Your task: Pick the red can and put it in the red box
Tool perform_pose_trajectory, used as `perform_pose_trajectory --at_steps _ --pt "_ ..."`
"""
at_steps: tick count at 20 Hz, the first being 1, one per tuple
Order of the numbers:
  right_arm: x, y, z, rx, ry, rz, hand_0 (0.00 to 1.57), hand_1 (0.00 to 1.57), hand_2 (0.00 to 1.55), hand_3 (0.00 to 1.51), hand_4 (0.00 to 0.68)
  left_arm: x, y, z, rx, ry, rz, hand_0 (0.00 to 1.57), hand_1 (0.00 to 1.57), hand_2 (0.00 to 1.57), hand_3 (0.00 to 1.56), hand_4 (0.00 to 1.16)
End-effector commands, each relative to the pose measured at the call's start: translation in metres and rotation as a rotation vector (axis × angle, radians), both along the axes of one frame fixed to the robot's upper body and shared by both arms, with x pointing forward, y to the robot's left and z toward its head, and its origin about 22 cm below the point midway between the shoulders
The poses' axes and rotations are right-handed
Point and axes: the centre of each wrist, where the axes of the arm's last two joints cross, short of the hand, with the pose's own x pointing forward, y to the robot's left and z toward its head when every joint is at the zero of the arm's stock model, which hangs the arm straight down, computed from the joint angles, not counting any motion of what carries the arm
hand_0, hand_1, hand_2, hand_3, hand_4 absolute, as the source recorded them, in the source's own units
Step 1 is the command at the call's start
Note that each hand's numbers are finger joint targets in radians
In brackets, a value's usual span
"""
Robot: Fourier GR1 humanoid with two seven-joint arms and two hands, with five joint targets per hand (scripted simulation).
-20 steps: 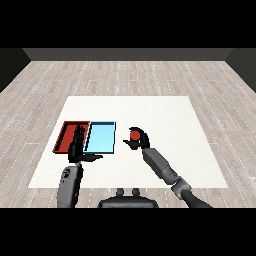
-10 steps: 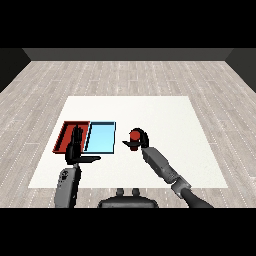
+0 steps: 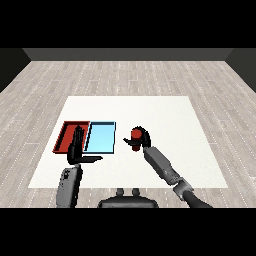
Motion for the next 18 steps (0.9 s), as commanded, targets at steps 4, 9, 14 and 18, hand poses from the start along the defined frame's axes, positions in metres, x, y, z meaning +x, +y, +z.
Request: perform_pose_trajectory --at_steps 4,9,14,18 --pt "-0.008 -0.004 0.02 -0.019 -0.118 -0.009 1.57 1.57 1.48 1.4 0.619 0.01 -0.02 0.009 0.016 -0.017 -0.025 0.0 0.0 0.0 0.0 0.0" --pt "0.006 -0.021 0.065 -0.045 -0.197 -0.028 1.57 1.57 1.47 1.4 0.605 -0.009 -0.017 0.016 0.018 -0.002 -0.049 0.0 0.0 0.0 0.0 0.0" --pt "-0.018 -0.034 0.093 -0.037 -0.283 -0.055 1.52 1.52 1.45 1.4 0.6 0.003 -0.029 0.02 -0.013 0.022 -0.158 0.0 0.0 0.0 0.0 0.0" --pt "-0.028 -0.04 0.123 0.016 -0.371 -0.046 1.56 1.56 1.46 1.41 0.598 0.003 -0.055 0.021 -0.025 0.043 -0.233 0.0 0.0 0.0 0.0 0.0"
